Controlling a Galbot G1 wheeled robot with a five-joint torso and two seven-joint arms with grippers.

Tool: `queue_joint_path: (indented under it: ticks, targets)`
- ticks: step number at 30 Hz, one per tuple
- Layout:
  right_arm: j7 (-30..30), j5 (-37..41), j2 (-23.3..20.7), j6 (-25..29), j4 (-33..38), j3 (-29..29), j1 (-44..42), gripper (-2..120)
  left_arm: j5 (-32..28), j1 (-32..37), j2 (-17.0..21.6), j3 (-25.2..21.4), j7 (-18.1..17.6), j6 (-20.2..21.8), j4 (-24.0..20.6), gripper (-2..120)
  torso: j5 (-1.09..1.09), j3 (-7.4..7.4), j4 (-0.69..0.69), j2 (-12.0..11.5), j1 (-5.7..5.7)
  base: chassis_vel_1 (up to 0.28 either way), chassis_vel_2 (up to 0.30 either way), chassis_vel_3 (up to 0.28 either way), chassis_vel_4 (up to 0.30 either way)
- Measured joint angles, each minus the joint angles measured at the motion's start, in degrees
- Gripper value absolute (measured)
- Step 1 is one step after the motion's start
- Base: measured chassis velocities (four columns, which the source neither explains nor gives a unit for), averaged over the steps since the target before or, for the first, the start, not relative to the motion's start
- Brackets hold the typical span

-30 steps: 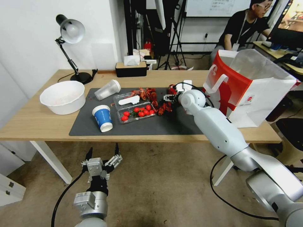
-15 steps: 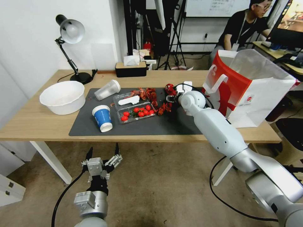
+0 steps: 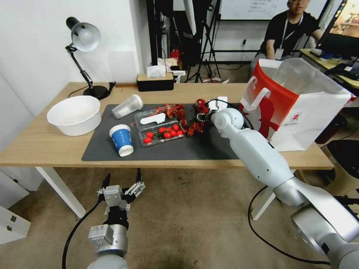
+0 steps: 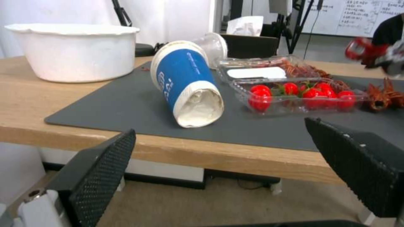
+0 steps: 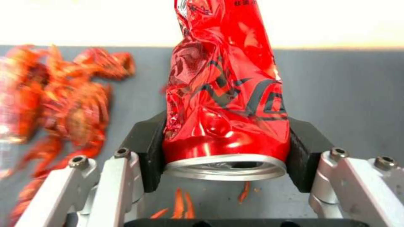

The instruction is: Pick up the trash from the table and place it into the takeout bag.

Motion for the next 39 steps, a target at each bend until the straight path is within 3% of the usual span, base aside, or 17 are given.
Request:
queue_joint_path:
  ticks: [7, 13, 16, 18, 27, 33, 39]
  targets:
    - [-0.49, -0.82, -4.61, 0.86, 10.88, 1.04, -2.46, 53, 0.23, -0.03, -0.16, -0.04, -0.16, 0.02, 0.01, 100, -0.01, 0.0, -0.01, 0.0, 0.0, 0.0, 0.0, 0.0, 0.0]
    - [-6.01, -0.1, -10.32, 5.86, 22.38, 4.87, -6.52, 53, 0.98, 0.48, -0.49, 0.29, -1.03, 0.03, 0.02, 100, -0.01, 0.0, 0.0, 0.01, 0.0, 0.0, 0.0, 0.0, 0.0]
    - [-6.22, -0.1, -10.86, 6.55, 23.14, 5.35, -6.86, 53, 1.03, 0.5, -0.54, 0.31, -1.04, 0.03, 0.02, 100, 0.0, -0.01, -0.01, 0.01, 0.0, 0.0, 0.0, 0.0, 0.0]
    - [-5.33, 0.12, -13.64, 10.62, 27.42, 9.22, -8.71, 53, 1.27, 0.65, -0.67, 0.41, -1.04, -0.01, -0.05, 100, 0.01, -0.01, -0.01, 0.01, -0.01, 0.0, 0.0, 0.0, 0.0]
    - [-0.67, 1.29, -18.69, 14.14, 31.56, 18.21, -9.48, 53, 1.54, 0.57, -0.3, 0.27, -1.04, -0.13, -0.27, 100, 0.0, -0.01, -0.01, 0.01, 0.0, 0.0, 0.0, 0.0, 0.0]
    - [6.2, 4.68, -22.62, 9.59, 32.29, 25.92, -11.14, 53, 1.68, 0.67, -0.74, 0.39, -0.87, -0.13, -0.59, 100, 0.01, -0.01, -0.01, 0.01, 0.0, 0.0, 0.0, 0.0, 0.0]
    - [7.69, 6.45, -24.84, 6.79, 31.28, 28.59, -13.49, 54, 1.86, 0.81, -0.93, 0.43, -0.84, -0.16, -0.62, 100, 0.0, -0.01, -0.01, 0.01, 0.0, 0.0, 0.0, 0.0, 0.0]
